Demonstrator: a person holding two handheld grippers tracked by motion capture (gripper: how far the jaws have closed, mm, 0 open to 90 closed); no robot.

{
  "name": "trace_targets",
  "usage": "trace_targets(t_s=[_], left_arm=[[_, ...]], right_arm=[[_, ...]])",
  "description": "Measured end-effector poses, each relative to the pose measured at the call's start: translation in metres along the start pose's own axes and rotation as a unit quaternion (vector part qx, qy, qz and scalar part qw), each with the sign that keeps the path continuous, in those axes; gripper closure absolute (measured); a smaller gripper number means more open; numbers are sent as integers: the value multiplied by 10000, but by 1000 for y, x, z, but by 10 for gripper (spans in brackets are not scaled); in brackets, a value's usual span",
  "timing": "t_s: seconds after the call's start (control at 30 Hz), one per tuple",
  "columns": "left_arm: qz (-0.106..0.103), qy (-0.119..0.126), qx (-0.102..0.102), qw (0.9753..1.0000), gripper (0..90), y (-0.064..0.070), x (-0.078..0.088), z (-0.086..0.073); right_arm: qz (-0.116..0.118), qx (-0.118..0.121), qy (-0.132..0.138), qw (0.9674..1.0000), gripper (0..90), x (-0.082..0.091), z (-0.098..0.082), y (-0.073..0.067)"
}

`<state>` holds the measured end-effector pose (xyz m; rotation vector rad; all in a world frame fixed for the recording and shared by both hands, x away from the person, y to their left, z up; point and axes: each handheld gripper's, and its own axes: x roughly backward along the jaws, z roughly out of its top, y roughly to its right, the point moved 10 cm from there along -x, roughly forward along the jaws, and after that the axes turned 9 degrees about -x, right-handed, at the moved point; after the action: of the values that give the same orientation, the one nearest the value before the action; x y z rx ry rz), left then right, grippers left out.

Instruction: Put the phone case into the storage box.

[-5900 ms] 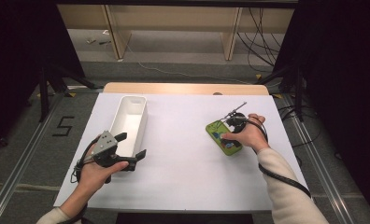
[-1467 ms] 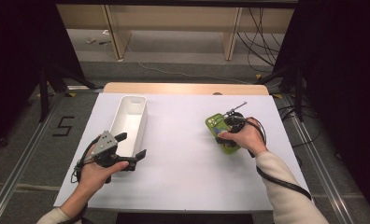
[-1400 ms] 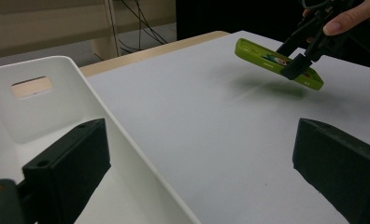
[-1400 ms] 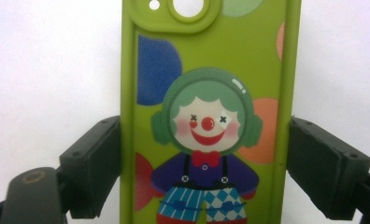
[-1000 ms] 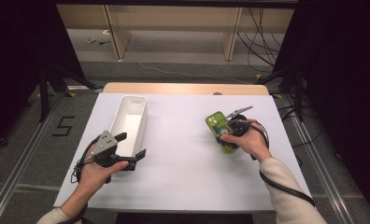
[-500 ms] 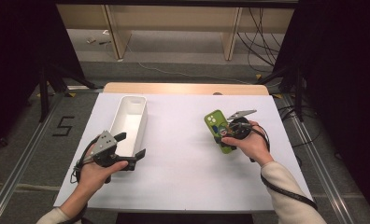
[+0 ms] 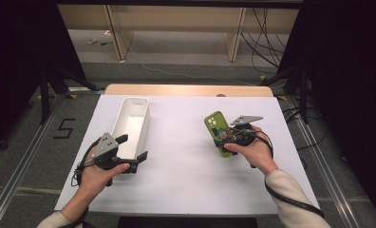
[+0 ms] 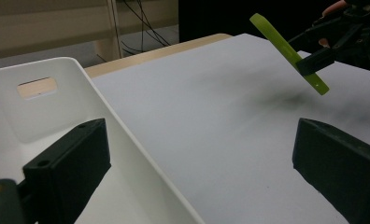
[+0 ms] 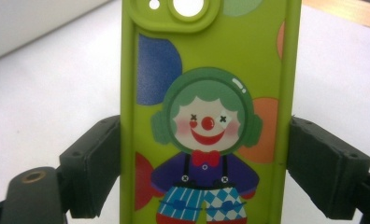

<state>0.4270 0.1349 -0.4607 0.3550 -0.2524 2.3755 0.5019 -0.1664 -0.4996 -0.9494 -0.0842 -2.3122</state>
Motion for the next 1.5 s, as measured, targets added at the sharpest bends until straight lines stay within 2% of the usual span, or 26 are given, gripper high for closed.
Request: trace_targets(t_s=[0.2, 0.43, 0.5, 0.73, 0.9, 1.13, 1.5], left_arm=[[32, 31, -29, 10000, 37, 0, -1, 5], [1, 124, 134, 9998, 42, 1, -4, 16], [-9, 148, 114, 9998, 49, 2, -7, 22], [-154, 313, 144, 9993, 87, 7, -22, 43], [-233, 301, 100, 9992, 93, 12, -32, 50], [-345, 322, 154, 9988, 126, 18, -46, 61], [-647, 279, 100, 9975, 150, 42, -75, 76]], right_arm=[[23, 21, 159, 9999, 170, 1, 4, -4], [108, 74, 372, 9992, 170, 1, 7, -14], [155, 107, 444, 9988, 170, 1, 9, -18], [295, 165, 606, 9976, 170, 0, 10, -32], [328, 176, 687, 9969, 169, 0, 12, -36], [401, 188, 820, 9956, 170, 0, 16, -44], [478, 211, 904, 9945, 170, -2, 17, -54]])
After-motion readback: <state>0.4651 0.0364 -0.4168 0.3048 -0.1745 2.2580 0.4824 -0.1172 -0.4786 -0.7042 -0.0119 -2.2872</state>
